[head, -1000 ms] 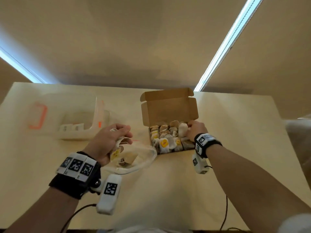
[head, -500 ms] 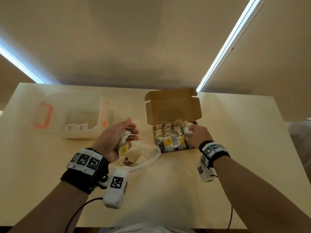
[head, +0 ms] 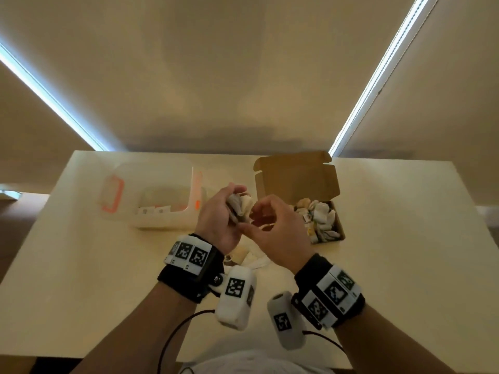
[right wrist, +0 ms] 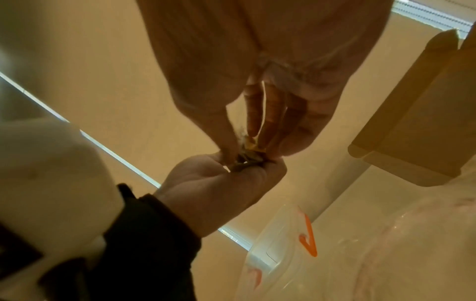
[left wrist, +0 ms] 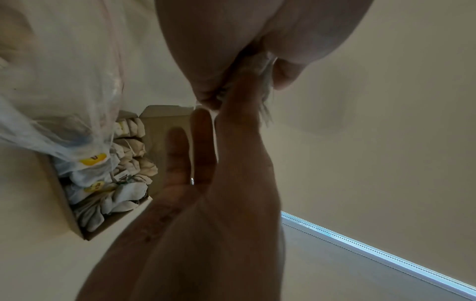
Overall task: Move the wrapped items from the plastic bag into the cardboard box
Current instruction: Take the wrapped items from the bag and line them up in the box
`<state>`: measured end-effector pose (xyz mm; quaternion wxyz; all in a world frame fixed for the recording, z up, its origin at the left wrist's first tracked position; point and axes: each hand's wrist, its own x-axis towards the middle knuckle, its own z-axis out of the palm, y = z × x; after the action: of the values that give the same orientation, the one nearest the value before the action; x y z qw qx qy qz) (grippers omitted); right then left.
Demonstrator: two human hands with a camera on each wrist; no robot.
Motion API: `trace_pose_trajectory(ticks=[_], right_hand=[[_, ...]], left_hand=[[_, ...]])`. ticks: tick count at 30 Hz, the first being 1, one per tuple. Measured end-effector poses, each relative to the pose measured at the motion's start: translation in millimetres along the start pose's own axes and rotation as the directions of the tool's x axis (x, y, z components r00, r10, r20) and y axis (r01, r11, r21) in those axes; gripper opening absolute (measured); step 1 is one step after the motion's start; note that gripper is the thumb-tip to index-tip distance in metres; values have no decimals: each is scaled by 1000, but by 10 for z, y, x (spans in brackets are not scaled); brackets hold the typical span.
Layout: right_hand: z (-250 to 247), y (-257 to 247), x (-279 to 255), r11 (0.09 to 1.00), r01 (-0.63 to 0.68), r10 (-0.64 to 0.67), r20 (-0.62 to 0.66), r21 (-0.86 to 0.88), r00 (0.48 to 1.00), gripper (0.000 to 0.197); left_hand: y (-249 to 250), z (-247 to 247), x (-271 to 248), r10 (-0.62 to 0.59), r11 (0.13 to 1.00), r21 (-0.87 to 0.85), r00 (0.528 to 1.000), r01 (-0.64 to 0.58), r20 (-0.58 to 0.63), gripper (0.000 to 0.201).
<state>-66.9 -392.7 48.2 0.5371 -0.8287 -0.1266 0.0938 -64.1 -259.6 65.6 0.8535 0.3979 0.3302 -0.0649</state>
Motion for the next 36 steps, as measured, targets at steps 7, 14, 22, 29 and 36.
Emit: trace_pose_trajectory(ticks=[7, 14, 22, 29, 36], right_hand=[[46, 3, -44, 1000, 8, -10, -94, -20, 996, 27], [17, -29, 36, 996, 47, -53, -95, -70, 994, 16], [-365, -130, 98, 995, -53, 54, -20, 85, 998, 7], [-650, -176, 200, 993, -5, -8, -110, -117, 994, 23], [-543, -237, 170, 952, 45, -62, -48, -301, 997, 9]], left_hand=[[25, -51, -18, 54, 998, 31, 999, -54, 5, 16], [12, -114, -13, 20, 1000, 13, 998, -21, 65, 19], [84, -299, 34, -109, 986, -117, 989, 121, 103, 21], [69, -510, 103, 291, 815, 535, 955, -222, -48, 26], [-189, -330, -70, 522, -303, 635, 434, -711, 735, 47]])
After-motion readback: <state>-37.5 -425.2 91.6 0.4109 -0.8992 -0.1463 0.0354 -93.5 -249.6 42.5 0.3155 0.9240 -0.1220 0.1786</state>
